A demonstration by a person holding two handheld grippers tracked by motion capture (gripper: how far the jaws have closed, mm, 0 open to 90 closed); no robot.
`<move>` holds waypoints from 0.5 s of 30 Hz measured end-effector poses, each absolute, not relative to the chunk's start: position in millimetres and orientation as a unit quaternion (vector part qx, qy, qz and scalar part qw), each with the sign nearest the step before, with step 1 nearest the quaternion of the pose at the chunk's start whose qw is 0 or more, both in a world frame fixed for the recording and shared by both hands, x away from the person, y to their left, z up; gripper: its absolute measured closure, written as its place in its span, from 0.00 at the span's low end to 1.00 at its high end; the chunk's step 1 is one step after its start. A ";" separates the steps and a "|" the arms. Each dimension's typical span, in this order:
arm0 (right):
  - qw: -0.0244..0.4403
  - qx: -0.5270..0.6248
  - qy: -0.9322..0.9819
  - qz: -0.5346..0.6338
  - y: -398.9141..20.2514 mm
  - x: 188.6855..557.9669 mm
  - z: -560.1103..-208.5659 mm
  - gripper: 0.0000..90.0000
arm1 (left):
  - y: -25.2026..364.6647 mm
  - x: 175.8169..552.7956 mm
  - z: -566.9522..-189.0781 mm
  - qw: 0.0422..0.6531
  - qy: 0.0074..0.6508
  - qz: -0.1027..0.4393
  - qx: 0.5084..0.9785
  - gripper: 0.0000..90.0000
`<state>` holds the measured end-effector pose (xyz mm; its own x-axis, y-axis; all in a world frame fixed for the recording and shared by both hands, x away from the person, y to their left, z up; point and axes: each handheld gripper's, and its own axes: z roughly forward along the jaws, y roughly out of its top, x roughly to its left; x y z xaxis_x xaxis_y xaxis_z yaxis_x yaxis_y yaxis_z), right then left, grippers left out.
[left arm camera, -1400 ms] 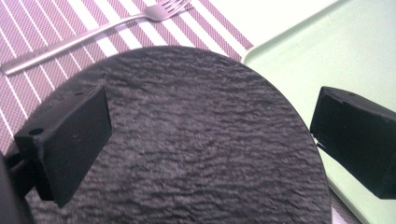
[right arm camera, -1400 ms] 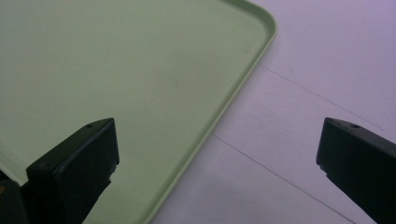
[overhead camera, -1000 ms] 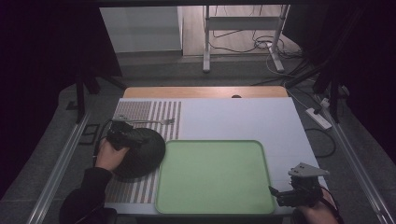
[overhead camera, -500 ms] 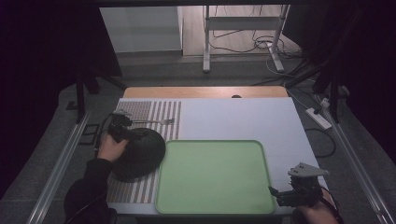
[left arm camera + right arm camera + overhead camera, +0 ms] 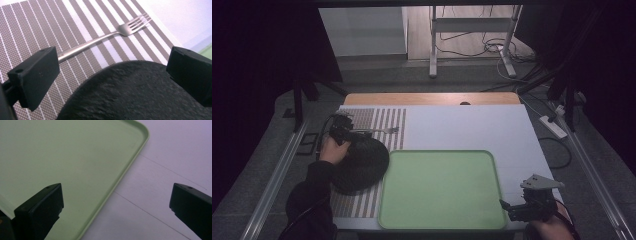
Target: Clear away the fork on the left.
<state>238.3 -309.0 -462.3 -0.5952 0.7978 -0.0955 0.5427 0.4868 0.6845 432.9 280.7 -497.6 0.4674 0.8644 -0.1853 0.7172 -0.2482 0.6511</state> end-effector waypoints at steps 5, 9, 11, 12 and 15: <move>0.205 0.401 0.837 0.310 -309.1 238.6 -462.4 0.00 | 284.0 445.8 -497.4 0.339 0.516 0.102 0.780 0.00; 0.205 0.401 0.837 0.311 -309.2 238.7 -462.4 0.00 | 286.5 454.1 -497.2 0.335 0.521 0.091 0.779 0.00; 0.204 0.401 0.837 0.311 -309.3 238.6 -462.4 0.00 | 288.7 460.5 -496.0 0.324 0.524 0.096 0.782 0.00; 0.204 0.401 0.837 0.311 -309.4 238.6 -462.4 0.00 | 289.3 462.3 -495.5 0.319 0.527 0.101 0.781 0.00; 0.204 0.402 0.837 0.312 -309.6 238.6 -462.3 0.00 | 291.2 468.2 -495.4 0.309 0.536 0.107 0.779 0.00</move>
<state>238.6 -309.6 -462.3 -0.5945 0.7991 -0.0901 0.5446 0.4825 0.6860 468.2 291.2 -495.4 0.4026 0.9005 -0.1642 0.7685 -0.2351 0.5950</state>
